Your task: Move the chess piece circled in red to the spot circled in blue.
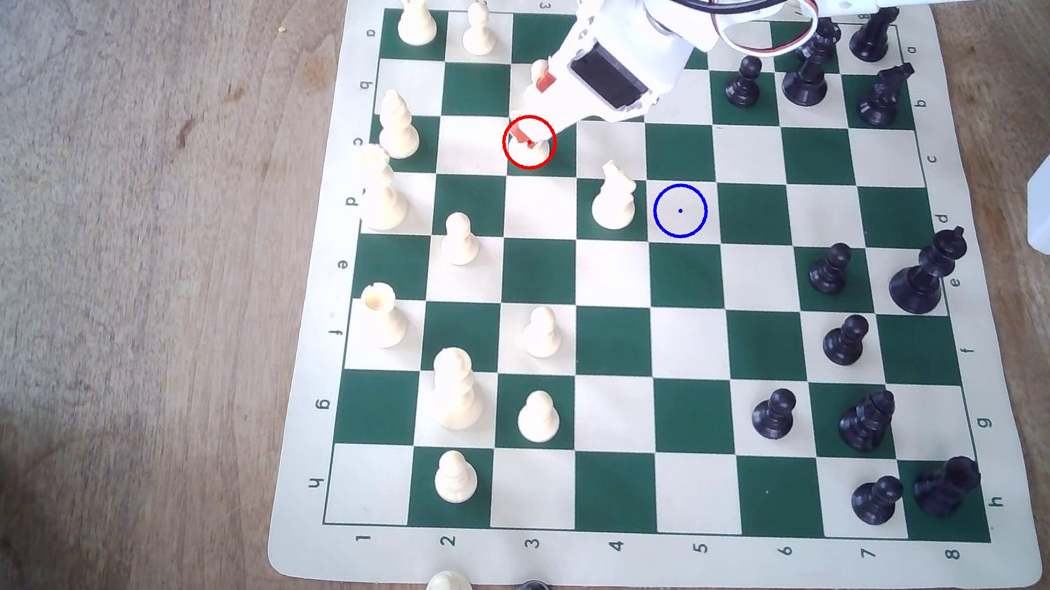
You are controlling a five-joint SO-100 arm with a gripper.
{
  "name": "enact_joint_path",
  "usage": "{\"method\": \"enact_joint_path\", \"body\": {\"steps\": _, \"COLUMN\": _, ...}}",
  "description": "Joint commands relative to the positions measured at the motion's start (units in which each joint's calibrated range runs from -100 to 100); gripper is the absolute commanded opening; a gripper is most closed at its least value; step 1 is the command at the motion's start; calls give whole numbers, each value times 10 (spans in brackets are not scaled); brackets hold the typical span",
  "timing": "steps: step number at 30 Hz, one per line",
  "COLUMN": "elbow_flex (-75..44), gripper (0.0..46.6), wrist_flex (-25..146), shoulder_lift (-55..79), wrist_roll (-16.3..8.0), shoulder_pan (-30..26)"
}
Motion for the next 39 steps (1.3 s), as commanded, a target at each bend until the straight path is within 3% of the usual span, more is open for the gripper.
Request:
{"method": "enact_joint_path", "body": {"steps": 1, "elbow_flex": -43, "gripper": 165, "wrist_flex": -10, "shoulder_lift": -7, "wrist_roll": -4, "shoulder_pan": 4}}
{"method": "enact_joint_path", "body": {"steps": 18, "elbow_flex": -43, "gripper": 162, "wrist_flex": -27, "shoulder_lift": 4, "wrist_roll": -17, "shoulder_pan": -5}}
{"method": "enact_joint_path", "body": {"steps": 26, "elbow_flex": -43, "gripper": 138, "wrist_flex": -26, "shoulder_lift": 9, "wrist_roll": -17, "shoulder_pan": -8}}
{"method": "enact_joint_path", "body": {"steps": 30, "elbow_flex": -43, "gripper": 86, "wrist_flex": -21, "shoulder_lift": 12, "wrist_roll": -14, "shoulder_pan": -13}}
{"method": "enact_joint_path", "body": {"steps": 31, "elbow_flex": -43, "gripper": 63, "wrist_flex": -18, "shoulder_lift": 12, "wrist_roll": -12, "shoulder_pan": -14}}
{"method": "enact_joint_path", "body": {"steps": 32, "elbow_flex": -43, "gripper": 12, "wrist_flex": -16, "shoulder_lift": 13, "wrist_roll": -11, "shoulder_pan": -15}}
{"method": "enact_joint_path", "body": {"steps": 39, "elbow_flex": -43, "gripper": 2, "wrist_flex": -14, "shoulder_lift": 13, "wrist_roll": -10, "shoulder_pan": -14}}
